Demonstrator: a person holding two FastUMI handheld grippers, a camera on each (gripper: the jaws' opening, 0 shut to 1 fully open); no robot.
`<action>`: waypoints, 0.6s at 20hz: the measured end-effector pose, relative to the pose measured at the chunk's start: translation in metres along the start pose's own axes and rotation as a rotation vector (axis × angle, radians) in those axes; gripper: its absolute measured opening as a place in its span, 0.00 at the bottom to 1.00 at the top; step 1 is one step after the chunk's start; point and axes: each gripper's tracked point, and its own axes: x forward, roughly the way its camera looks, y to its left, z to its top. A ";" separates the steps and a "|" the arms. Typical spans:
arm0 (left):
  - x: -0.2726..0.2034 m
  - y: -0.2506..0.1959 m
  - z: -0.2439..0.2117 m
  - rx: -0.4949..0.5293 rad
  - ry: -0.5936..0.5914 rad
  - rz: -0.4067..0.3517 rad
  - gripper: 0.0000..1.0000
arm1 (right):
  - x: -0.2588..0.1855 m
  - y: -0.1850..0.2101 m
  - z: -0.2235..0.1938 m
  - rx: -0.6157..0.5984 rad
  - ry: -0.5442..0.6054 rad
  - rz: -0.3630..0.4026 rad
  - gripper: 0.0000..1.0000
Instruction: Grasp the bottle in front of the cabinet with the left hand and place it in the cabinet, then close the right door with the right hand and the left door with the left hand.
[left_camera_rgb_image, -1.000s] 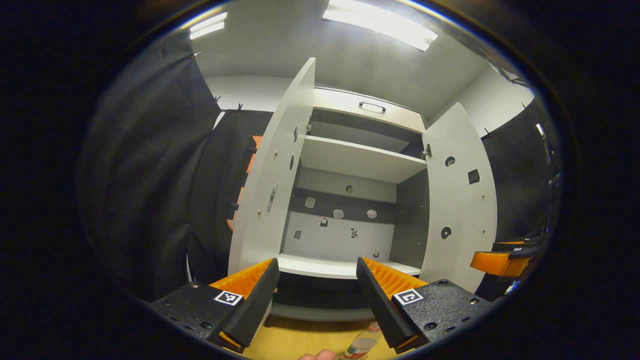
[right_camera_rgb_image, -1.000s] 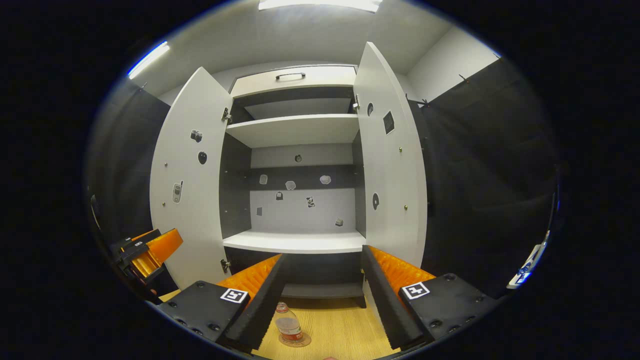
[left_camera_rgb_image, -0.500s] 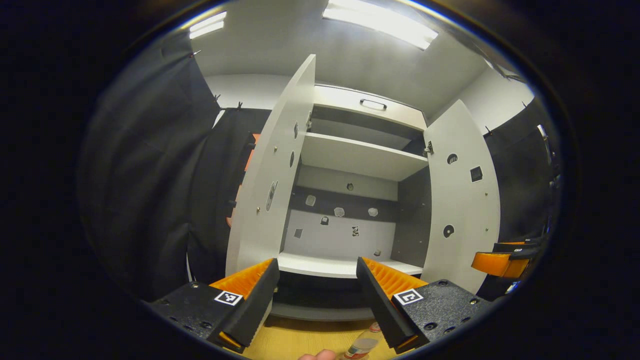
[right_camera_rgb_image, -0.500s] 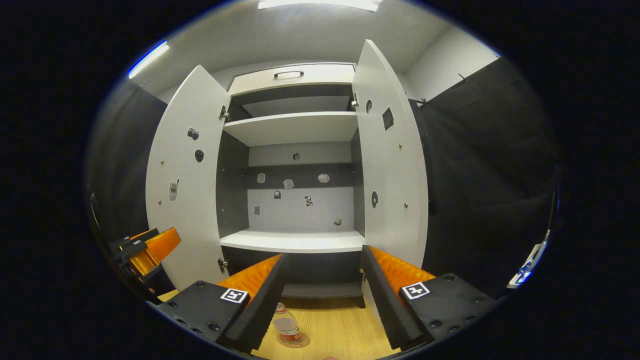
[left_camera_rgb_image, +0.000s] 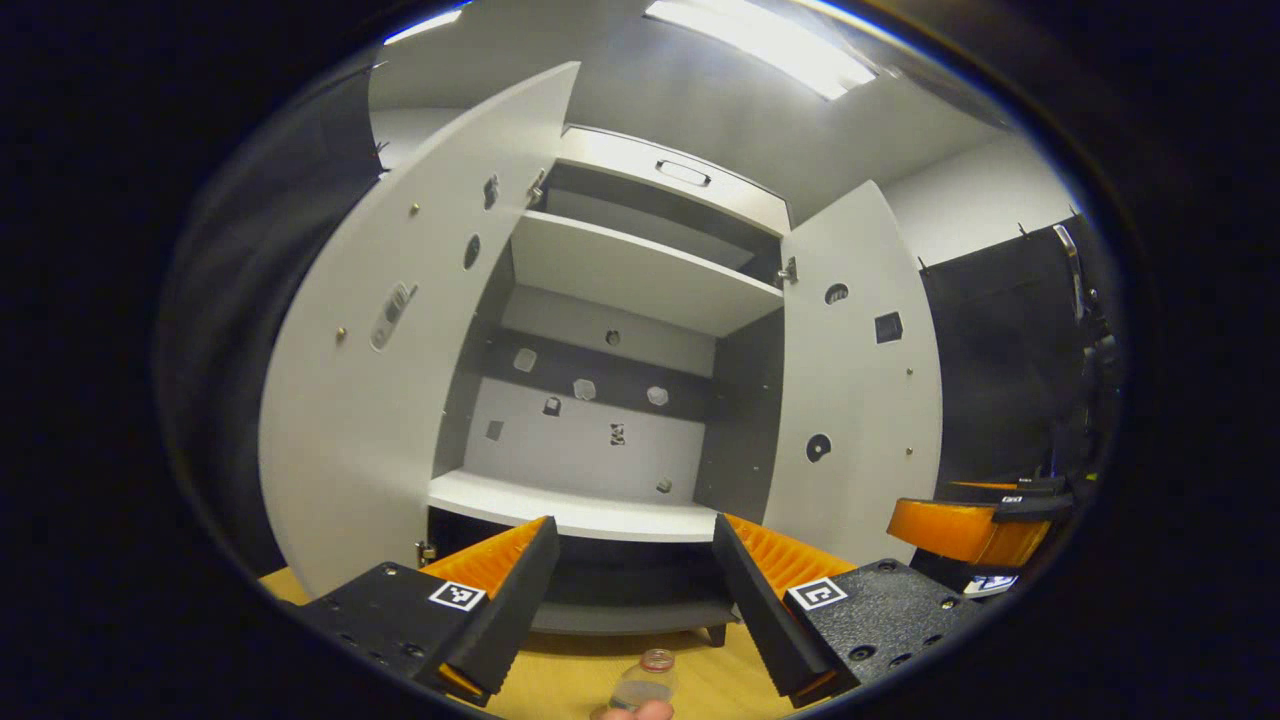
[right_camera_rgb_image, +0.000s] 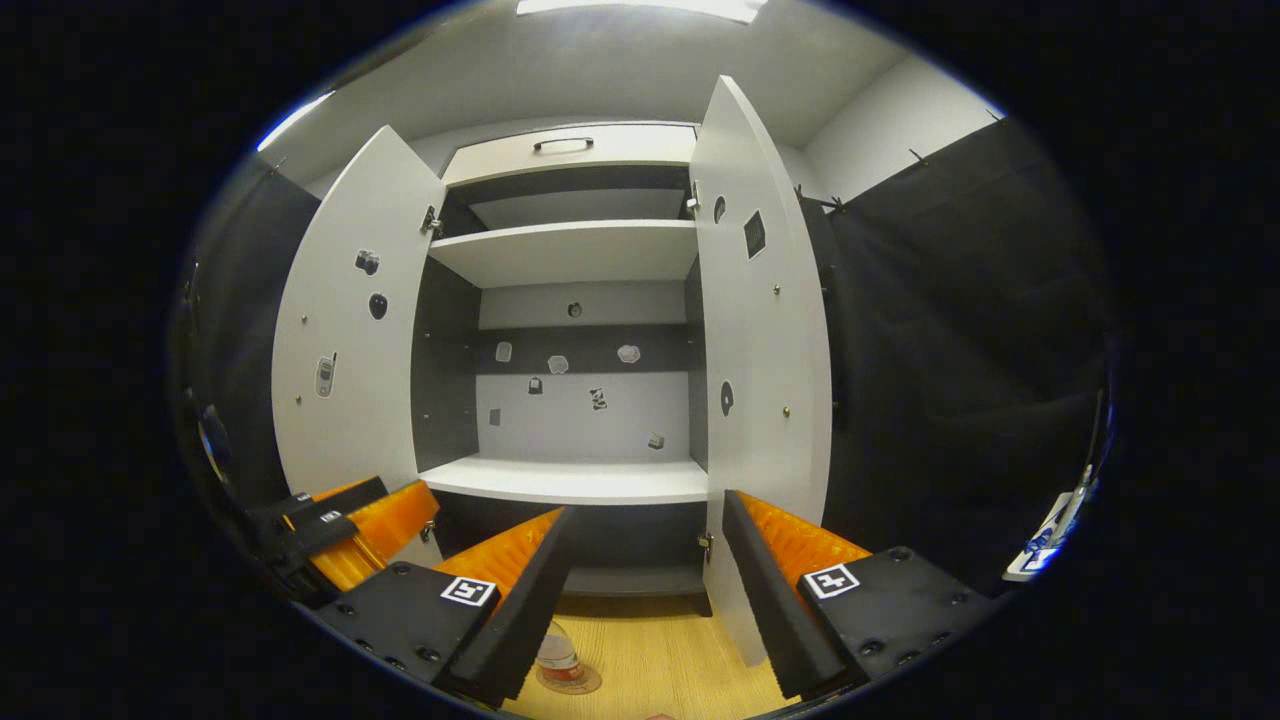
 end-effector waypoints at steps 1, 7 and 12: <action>0.007 -0.006 -0.021 0.012 0.021 -0.011 0.95 | 0.000 -0.005 -0.002 -0.007 0.005 -0.013 0.95; 0.021 -0.013 -0.140 0.019 0.131 -0.013 0.95 | -0.005 -0.013 -0.009 -0.048 0.031 -0.043 0.95; 0.007 -0.002 -0.212 0.081 0.227 0.016 0.95 | -0.008 -0.014 -0.022 -0.012 0.076 -0.036 0.95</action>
